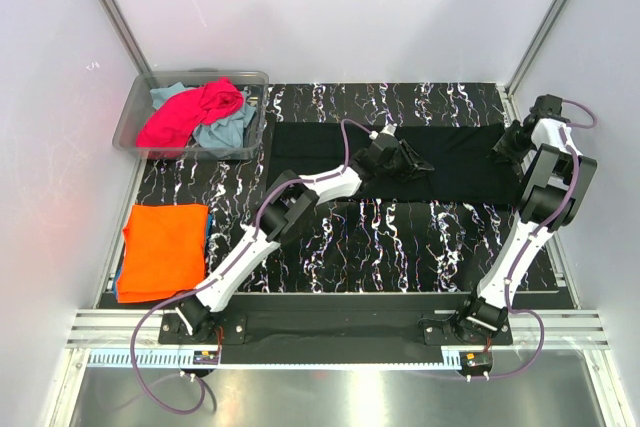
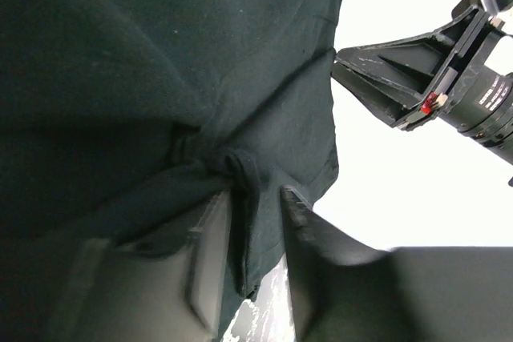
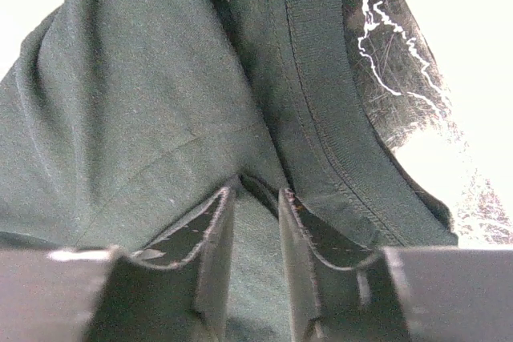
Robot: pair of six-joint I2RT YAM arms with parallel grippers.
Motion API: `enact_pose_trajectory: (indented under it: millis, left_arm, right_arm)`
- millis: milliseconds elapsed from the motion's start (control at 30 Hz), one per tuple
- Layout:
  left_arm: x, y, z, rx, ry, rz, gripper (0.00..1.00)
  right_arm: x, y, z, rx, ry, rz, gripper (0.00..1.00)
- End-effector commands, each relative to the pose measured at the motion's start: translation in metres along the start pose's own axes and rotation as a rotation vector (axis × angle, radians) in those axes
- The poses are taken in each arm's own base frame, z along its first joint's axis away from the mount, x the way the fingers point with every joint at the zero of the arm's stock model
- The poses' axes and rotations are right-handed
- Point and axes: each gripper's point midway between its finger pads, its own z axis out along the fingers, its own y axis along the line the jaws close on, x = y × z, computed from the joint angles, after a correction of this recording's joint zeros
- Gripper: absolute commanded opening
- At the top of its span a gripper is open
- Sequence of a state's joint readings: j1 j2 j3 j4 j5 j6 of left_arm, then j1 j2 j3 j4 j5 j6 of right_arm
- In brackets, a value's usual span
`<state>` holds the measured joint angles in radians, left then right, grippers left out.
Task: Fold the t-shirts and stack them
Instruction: Fold the tshirt
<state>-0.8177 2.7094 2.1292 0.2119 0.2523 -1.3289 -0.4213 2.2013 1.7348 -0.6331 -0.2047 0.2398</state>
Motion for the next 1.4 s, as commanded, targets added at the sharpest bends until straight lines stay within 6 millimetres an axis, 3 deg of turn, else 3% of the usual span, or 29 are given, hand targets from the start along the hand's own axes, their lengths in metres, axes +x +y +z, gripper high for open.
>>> enact_pose_trajectory:
  millis: [0,300,433,533,600,800,867,933,967,1000,1067,1100,1133,1167,1200,1233,1267,1300,1367]
  left_arm:
    - [-0.009,-0.026,0.003,0.08,-0.045,-0.002,0.3]
    - [-0.015,-0.013,-0.001,0.031,-0.05,-0.019,0.19]
    - [-0.02,-0.01,-0.005,0.02,-0.053,-0.015,0.08]
    - [-0.024,-0.002,-0.008,0.0,-0.059,-0.016,0.0]
    - [-0.026,0.003,-0.008,-0.012,-0.061,-0.015,0.0]
    - [-0.022,0.007,-0.007,-0.028,-0.036,-0.004,0.0]
    - [-0.018,0.002,-0.009,-0.02,-0.001,0.014,0.17]
    - [-0.014,-0.001,-0.013,-0.025,0.028,0.041,0.29]
    - [-0.015,-0.017,-0.023,-0.01,0.041,0.056,0.37]
    - [-0.014,-0.023,-0.028,-0.003,0.051,0.074,0.41]
    - [-0.011,-0.025,-0.043,-0.023,0.072,0.125,0.52]
    - [-0.016,-0.051,-0.061,-0.007,0.067,0.161,0.55]
    - [-0.013,-0.041,-0.071,-0.034,0.084,0.166,0.57]
    - [-0.012,-0.05,-0.083,-0.021,0.1,0.187,0.62]
    - [-0.015,-0.077,-0.108,-0.001,0.098,0.253,0.63]
    - [-0.019,-0.077,-0.121,-0.022,0.103,0.281,0.64]
    - [-0.014,-0.065,-0.138,-0.087,0.14,0.294,0.64]
    - [-0.017,-0.082,-0.161,-0.072,0.14,0.4,0.63]
    - [-0.025,-0.066,-0.19,-0.171,0.136,0.484,0.61]
  right_arm:
    - [-0.012,0.007,0.0,-0.032,-0.034,-0.009,0.35]
    - [-0.013,0.009,0.007,-0.044,-0.027,0.004,0.21]
    - [-0.017,-0.001,0.009,0.017,-0.048,0.024,0.0]
    - [-0.025,-0.011,0.009,0.077,-0.083,0.03,0.0]
    - [-0.03,-0.018,0.009,0.115,-0.102,0.033,0.0]
    - [-0.029,-0.014,0.016,0.087,-0.089,0.043,0.0]
    - [-0.026,-0.009,0.016,0.059,-0.076,0.046,0.0]
    - [-0.03,-0.005,0.005,0.05,-0.088,0.042,0.06]
    - [-0.03,-0.007,0.0,0.073,-0.095,0.051,0.12]
    - [-0.029,-0.009,-0.007,0.09,-0.092,0.057,0.24]
    - [-0.036,-0.009,-0.029,0.125,-0.124,0.076,0.32]
    - [-0.031,-0.011,-0.038,0.142,-0.108,0.087,0.36]
    - [-0.035,-0.01,-0.051,0.158,-0.126,0.092,0.47]
    - [-0.033,-0.01,-0.057,0.164,-0.119,0.104,0.51]
    - [-0.027,-0.01,-0.069,0.176,-0.101,0.105,0.54]
    - [-0.025,-0.018,-0.076,0.226,-0.106,0.105,0.61]
    - [-0.017,-0.023,-0.082,0.26,-0.087,0.115,0.64]
    - [-0.017,-0.021,-0.095,0.261,-0.103,0.12,0.66]
    - [-0.001,-0.014,-0.099,0.244,-0.077,0.144,0.72]
